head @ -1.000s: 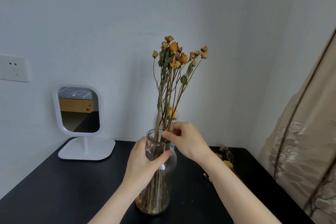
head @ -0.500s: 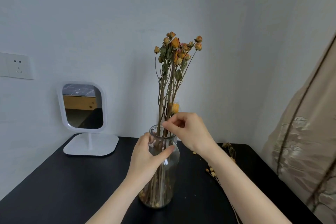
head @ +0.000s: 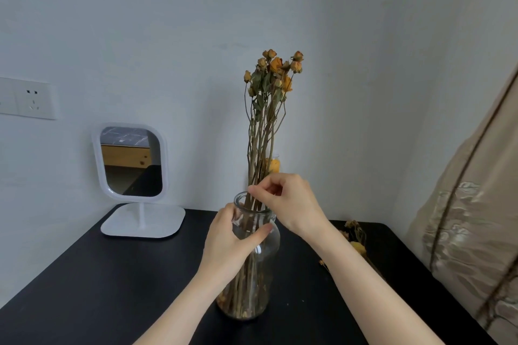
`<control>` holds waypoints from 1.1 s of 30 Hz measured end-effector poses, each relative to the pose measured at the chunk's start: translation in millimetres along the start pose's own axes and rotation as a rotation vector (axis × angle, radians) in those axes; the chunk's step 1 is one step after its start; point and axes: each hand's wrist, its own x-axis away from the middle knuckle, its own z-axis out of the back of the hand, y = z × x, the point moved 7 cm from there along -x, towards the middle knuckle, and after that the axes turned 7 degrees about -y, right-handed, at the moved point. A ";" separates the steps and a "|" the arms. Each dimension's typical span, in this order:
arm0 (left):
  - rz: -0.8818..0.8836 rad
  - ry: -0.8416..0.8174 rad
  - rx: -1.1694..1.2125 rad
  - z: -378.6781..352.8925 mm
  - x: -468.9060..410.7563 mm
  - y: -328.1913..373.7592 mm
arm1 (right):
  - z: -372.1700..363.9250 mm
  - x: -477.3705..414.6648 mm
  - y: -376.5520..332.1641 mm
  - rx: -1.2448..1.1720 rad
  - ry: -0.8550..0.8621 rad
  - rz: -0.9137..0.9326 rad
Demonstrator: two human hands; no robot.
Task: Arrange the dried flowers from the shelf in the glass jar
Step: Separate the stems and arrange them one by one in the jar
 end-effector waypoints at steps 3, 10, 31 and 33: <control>0.009 -0.001 -0.009 -0.6 -0.1 0.1 | -0.6 -0.2 0.8 0.028 0.004 -0.008; 0.020 0.016 -0.050 1.9 -0.5 -0.5 | 3.6 7.4 3.5 -0.006 0.046 0.006; -0.110 -0.324 -0.201 -107.4 93.4 -2.7 | 78.2 130.6 172.0 -0.060 0.229 -0.514; 0.021 -0.402 -0.225 -133.7 80.9 -12.6 | 85.9 142.4 187.2 0.028 0.217 -0.579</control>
